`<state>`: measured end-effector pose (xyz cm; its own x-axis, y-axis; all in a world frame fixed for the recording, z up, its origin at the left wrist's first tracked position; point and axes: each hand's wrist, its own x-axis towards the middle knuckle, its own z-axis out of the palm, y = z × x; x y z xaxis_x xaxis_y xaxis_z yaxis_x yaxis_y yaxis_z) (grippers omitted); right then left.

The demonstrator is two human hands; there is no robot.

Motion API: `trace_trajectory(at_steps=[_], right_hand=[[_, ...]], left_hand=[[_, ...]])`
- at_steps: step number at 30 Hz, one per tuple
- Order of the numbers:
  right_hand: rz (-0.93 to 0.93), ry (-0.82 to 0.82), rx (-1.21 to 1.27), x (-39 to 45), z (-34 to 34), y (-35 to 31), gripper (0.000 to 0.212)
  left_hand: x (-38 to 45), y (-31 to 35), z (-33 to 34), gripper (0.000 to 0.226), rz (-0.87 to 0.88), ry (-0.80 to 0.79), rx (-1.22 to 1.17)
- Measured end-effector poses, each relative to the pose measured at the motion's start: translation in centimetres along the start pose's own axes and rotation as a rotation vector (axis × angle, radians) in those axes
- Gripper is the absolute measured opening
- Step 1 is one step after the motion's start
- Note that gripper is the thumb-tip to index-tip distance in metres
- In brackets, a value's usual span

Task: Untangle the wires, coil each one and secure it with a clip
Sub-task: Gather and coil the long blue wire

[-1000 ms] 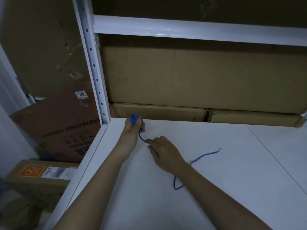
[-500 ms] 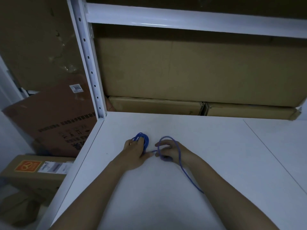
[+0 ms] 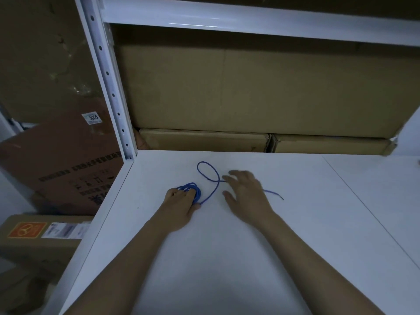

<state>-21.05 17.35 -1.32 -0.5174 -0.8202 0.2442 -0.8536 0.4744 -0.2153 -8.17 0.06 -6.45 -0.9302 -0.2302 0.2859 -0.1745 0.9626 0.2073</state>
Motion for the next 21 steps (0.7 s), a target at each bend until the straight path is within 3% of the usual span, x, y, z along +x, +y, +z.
trace_trajectory(at_steps=[3, 6, 8, 13, 17, 21], right_hand=[[0.060, -0.083, 0.133, 0.5, 2.6, -0.7, 0.056], [0.178, -0.045, 0.410, 1.3, 3.4, -1.2, 0.058], [0.169, -0.002, 0.583, 2.2, 3.4, -2.0, 0.056], [0.072, 0.013, 0.866, 5.1, 3.0, -3.8, 0.049], [0.116, -0.093, 1.056, 6.4, 4.0, -5.6, 0.040], [0.187, -0.321, 1.042, 5.7, 3.9, -6.9, 0.062]], left_hand=[[-0.2, 0.5, -0.7, 0.018, -0.035, -0.028, -0.076], [-0.4, 1.6, -2.4, 0.026, -0.198, 0.006, -0.398], [-0.2, 2.1, -3.6, 0.023, -0.309, 0.002, -0.659], [0.2, 2.3, -6.5, 0.023, -0.330, 0.025, -1.034], [0.2, 1.6, -7.5, 0.035, -0.352, 0.138, -1.208], [0.3, 0.6, -8.0, 0.030, -0.463, 0.273, -1.439]])
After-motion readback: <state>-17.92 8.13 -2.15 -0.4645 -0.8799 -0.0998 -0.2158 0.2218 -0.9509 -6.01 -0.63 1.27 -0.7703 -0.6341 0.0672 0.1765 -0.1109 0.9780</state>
